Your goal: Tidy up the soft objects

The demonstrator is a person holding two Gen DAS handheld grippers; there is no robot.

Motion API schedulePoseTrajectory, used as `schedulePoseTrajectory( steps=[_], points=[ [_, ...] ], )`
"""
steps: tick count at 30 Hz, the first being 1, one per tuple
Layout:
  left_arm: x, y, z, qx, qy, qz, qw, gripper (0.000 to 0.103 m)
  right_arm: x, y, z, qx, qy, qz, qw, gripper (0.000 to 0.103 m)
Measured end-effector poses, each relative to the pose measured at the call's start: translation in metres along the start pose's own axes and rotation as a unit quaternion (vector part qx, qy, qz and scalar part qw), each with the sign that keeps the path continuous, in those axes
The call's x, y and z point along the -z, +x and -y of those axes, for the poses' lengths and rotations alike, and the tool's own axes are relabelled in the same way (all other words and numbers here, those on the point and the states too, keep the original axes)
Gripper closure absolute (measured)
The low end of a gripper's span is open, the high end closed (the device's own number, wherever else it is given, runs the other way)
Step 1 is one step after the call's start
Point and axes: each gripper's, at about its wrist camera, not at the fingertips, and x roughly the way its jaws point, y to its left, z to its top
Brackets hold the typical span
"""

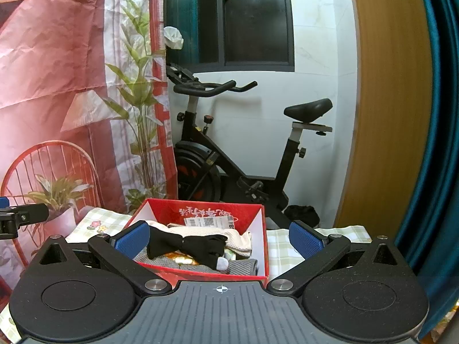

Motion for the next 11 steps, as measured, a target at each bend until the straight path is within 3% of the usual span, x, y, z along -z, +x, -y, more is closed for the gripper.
schedulePoseTrajectory(
  steps=[11],
  points=[
    [0.0006, 0.0006, 0.0021, 0.002, 0.006, 0.004, 1.0000, 0.000, 0.0013, 0.0008, 0.0008, 0.000, -0.001, -0.001, 1.000, 0.000]
  ],
)
